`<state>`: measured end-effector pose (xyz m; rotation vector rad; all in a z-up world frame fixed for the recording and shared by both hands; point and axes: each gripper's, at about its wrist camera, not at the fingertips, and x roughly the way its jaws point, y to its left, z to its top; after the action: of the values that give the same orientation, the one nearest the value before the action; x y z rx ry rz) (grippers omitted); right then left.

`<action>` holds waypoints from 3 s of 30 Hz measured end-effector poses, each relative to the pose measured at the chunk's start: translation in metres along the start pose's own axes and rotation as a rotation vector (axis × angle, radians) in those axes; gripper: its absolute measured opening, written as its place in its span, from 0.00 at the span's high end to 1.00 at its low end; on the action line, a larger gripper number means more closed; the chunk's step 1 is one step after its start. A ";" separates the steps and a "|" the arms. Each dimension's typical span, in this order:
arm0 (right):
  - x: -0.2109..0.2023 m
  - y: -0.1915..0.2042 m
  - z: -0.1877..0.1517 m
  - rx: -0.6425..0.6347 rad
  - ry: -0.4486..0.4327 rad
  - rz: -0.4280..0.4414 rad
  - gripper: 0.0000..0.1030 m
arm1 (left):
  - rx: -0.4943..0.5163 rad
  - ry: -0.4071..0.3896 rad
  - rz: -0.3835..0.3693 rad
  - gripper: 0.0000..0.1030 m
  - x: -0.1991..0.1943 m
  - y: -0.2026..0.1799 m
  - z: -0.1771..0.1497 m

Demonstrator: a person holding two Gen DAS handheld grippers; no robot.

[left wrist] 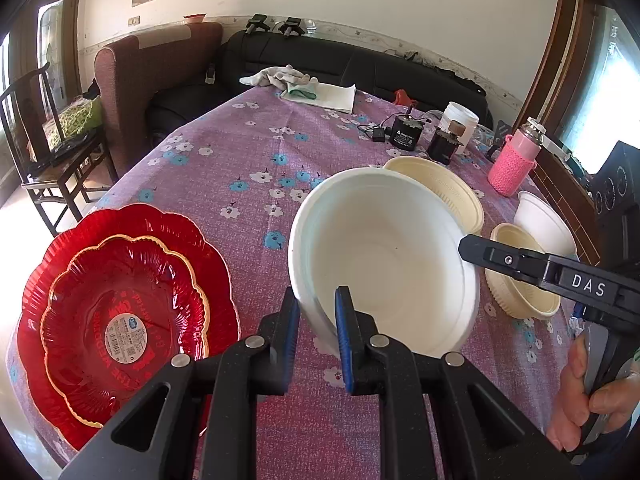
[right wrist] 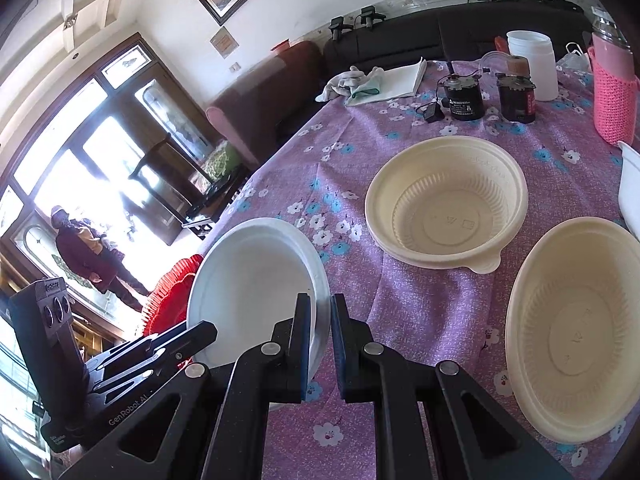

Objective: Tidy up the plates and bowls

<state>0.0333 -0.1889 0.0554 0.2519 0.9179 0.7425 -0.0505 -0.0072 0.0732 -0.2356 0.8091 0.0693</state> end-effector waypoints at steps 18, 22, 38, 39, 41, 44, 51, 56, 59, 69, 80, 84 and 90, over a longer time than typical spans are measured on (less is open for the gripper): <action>0.008 0.053 -0.003 -0.073 0.003 0.031 0.88 | -0.058 -0.081 0.023 0.75 -0.053 0.045 -0.006; 0.020 0.086 -0.005 -0.118 0.016 0.052 0.88 | -0.102 -0.099 0.047 0.75 -0.068 0.076 -0.013; 0.108 0.132 -0.025 -0.118 0.170 0.078 0.88 | -0.230 -0.069 0.099 0.75 -0.063 0.153 -0.040; 0.109 0.134 -0.025 -0.120 0.172 0.078 0.88 | -0.235 -0.069 0.102 0.75 -0.063 0.156 -0.040; 0.113 0.138 -0.025 -0.130 0.173 0.079 0.88 | -0.251 -0.064 0.106 0.75 -0.061 0.163 -0.041; 0.119 0.143 -0.027 -0.144 0.173 0.075 0.88 | -0.272 -0.052 0.112 0.75 -0.056 0.171 -0.043; 0.130 0.150 -0.036 -0.168 0.184 0.071 0.86 | -0.295 -0.043 0.122 0.75 -0.049 0.181 -0.044; 0.130 0.150 -0.036 -0.167 0.185 0.085 0.86 | -0.302 -0.040 0.120 0.75 -0.047 0.182 -0.046; 0.131 0.150 -0.037 -0.167 0.187 0.093 0.86 | -0.305 -0.041 0.123 0.75 -0.047 0.183 -0.046; 0.103 0.148 -0.030 -0.154 0.154 0.122 0.86 | -0.304 -0.071 0.147 0.69 -0.063 0.180 -0.043; 0.042 0.077 0.002 -0.018 0.041 0.021 0.84 | -0.209 -0.100 0.097 0.68 -0.076 0.136 -0.036; 0.030 0.025 0.034 0.038 0.000 -0.132 0.66 | -0.145 -0.074 0.051 0.68 -0.069 0.109 -0.037; 0.055 -0.014 0.055 -0.014 0.082 -0.264 0.56 | -0.091 -0.038 0.018 0.68 -0.059 0.085 -0.038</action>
<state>0.1046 -0.1560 0.0469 0.0855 1.0007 0.5173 -0.1303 0.0686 0.0751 -0.3124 0.7716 0.1272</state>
